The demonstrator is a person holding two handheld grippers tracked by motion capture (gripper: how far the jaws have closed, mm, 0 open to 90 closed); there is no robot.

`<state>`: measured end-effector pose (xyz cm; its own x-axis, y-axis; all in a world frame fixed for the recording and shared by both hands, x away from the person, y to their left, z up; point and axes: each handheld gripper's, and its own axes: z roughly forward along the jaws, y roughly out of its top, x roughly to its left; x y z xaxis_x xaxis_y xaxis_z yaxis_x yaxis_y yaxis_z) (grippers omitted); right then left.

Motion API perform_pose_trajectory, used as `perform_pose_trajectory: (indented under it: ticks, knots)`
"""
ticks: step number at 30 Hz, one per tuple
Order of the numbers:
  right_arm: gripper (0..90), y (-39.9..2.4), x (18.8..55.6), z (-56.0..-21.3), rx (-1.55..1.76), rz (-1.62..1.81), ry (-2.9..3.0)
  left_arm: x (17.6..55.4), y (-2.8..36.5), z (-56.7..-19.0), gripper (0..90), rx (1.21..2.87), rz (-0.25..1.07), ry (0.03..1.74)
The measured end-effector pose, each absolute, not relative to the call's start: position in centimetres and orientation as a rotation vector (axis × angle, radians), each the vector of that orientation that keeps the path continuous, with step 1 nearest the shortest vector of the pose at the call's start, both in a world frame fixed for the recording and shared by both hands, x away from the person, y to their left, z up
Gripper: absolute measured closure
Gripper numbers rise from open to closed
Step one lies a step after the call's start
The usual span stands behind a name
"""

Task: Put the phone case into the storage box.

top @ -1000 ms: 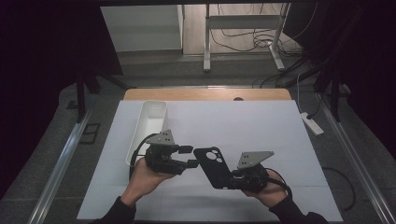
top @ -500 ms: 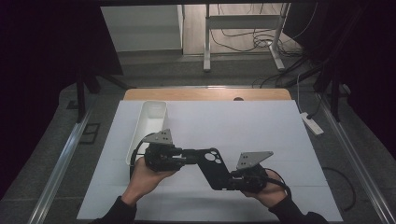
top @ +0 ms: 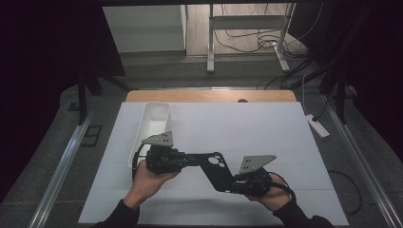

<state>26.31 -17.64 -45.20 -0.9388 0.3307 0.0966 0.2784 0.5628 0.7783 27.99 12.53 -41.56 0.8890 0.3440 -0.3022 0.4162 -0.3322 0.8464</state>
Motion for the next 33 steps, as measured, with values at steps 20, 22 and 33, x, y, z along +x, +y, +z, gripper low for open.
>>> perform_pose_trajectory:
  ticks: [20,22,33]
  knots:
    - [58.1,-17.02,26.14,-45.68,0.540,1.253,2.716,28.11,12.36,-41.02,83.6,1.959,-0.040,0.606]
    - [52.9,-17.01,26.19,-45.73,0.542,1.232,2.718,28.11,12.39,-40.96,83.6,1.968,-0.025,0.610]
    - [24.7,-17.01,26.19,-45.59,0.599,1.107,2.741,28.45,13.00,-40.66,83.5,1.985,0.020,0.621]
